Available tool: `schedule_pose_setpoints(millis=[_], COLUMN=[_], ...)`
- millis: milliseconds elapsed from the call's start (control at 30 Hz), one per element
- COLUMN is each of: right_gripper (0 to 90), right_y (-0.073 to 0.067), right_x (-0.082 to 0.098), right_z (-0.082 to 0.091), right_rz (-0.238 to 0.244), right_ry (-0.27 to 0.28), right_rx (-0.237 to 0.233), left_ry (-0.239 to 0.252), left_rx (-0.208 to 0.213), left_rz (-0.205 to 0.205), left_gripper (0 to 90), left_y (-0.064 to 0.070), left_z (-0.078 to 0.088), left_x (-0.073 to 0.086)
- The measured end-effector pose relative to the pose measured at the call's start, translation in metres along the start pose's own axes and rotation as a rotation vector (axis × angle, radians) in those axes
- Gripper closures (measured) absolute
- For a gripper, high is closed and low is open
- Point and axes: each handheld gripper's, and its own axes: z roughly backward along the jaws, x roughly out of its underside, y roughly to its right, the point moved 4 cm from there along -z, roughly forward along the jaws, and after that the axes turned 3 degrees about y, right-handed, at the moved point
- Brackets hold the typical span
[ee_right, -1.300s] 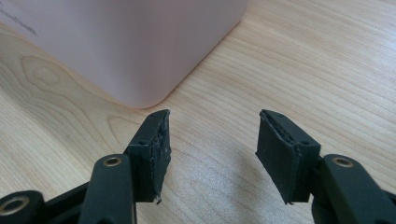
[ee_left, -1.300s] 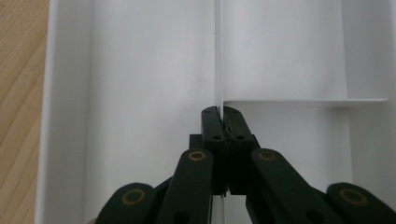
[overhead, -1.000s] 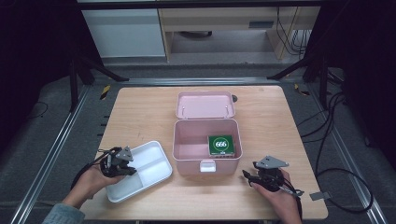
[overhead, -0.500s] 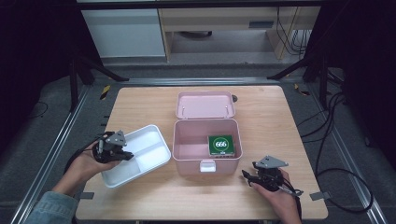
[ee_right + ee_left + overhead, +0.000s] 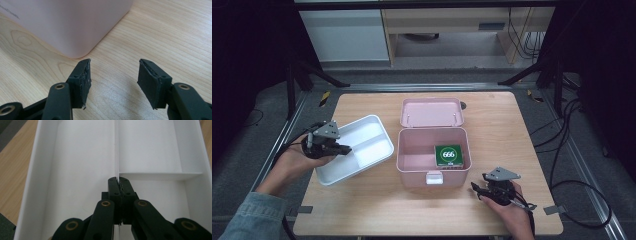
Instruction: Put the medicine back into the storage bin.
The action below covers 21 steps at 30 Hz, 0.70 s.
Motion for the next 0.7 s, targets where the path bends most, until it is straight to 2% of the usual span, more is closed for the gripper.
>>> schedule_pose_setpoints(millis=[133, 367, 600, 700], right_gripper=[43.8, 43.8, 43.8, 43.8], right_y=[-0.001, 0.001, 0.001, 0.001], right_x=[-0.001, -0.001, -0.001, -0.001], right_z=[0.000, 0.001, 0.002, 0.001], right_rz=[0.000, 0.000, -0.002, 0.002], right_ry=[0.004, 0.006, 0.008, 0.005], right_rx=[-0.001, 0.004, 0.006, 0.004], left_ry=[0.013, 0.033, 0.060, 0.057], left_rx=[0.001, -0.022, -0.022, -0.025], left_rz=[-0.013, -0.024, -0.052, -0.067], left_gripper=[89.4, 89.4, 89.4, 89.4], left_y=[-0.001, -0.007, -0.008, -0.008], left_z=[0.003, 0.017, 0.028, 0.029], left_x=[-0.008, -0.023, -0.043, -0.051])
